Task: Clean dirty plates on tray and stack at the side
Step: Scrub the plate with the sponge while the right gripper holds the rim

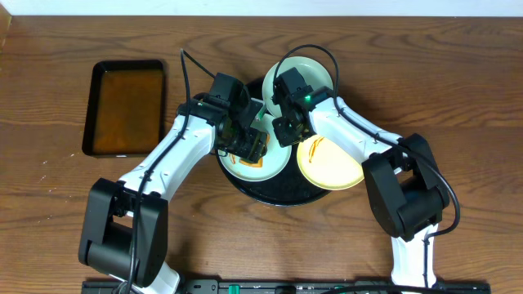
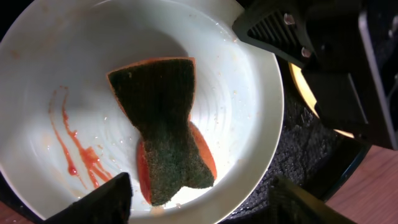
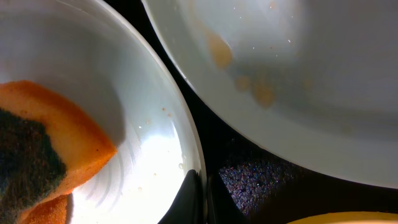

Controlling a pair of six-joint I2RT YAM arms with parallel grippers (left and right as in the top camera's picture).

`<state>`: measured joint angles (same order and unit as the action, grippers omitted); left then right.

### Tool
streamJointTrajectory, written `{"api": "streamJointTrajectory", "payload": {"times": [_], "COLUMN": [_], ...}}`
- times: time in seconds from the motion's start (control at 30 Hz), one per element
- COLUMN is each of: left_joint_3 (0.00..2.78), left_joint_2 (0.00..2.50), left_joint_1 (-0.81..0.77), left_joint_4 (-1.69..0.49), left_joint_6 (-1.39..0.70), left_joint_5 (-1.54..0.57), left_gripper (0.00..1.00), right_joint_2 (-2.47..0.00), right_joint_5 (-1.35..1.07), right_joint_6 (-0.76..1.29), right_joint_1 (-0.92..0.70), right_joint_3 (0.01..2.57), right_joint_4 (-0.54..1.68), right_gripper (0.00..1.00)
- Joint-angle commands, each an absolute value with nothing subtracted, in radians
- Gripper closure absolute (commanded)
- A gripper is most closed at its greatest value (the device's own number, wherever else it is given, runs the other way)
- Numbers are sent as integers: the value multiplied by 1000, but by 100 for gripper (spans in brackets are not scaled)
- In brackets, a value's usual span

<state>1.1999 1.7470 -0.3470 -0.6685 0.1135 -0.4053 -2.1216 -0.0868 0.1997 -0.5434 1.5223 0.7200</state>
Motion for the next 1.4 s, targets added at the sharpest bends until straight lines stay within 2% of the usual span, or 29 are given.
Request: {"api": "streamJointTrajectory", "payload": {"times": [0.0, 0.23, 0.53, 0.67, 0.8, 0.9, 1.07, 1.13, 1.37], "left_joint_3": [1193, 1187, 1187, 1187, 1184, 1184, 1184, 1184, 1184], "left_joint_2": [1746, 1830, 1895, 1896, 1903, 1908, 1908, 1908, 1908], "left_joint_1": [-345, -345, -345, -345, -366, -386, -393, -393, -399], "left_joint_4": [-659, -611, -603, -600, -591, -580, -563, -562, -524], "left_joint_6": [138, 46, 48, 47, 47, 47, -33, -81, -268], "left_joint_5": [-388, -389, -389, -389, -389, -388, -325, -321, -320], "left_gripper": [34, 35, 36, 50, 51, 65, 81, 91, 92], "right_joint_2": [-2131, -2131, -2131, -2131, -2131, -2131, -2131, -2131, -2131], "right_joint_5": [-83, -87, -87, -87, -87, -87, -87, -87, -87], "right_joint_6": [170, 170, 170, 170, 170, 171, 171, 171, 173], "right_joint_1": [-545, -545, -545, -545, -545, -545, -545, -545, -545], "right_joint_3": [1516, 1516, 1516, 1516, 1516, 1516, 1516, 1516, 1516], "right_joint_4": [722, 723, 725, 725, 725, 725, 725, 725, 725], "right_gripper": [99, 99, 99, 99, 99, 99, 99, 98, 98]}}
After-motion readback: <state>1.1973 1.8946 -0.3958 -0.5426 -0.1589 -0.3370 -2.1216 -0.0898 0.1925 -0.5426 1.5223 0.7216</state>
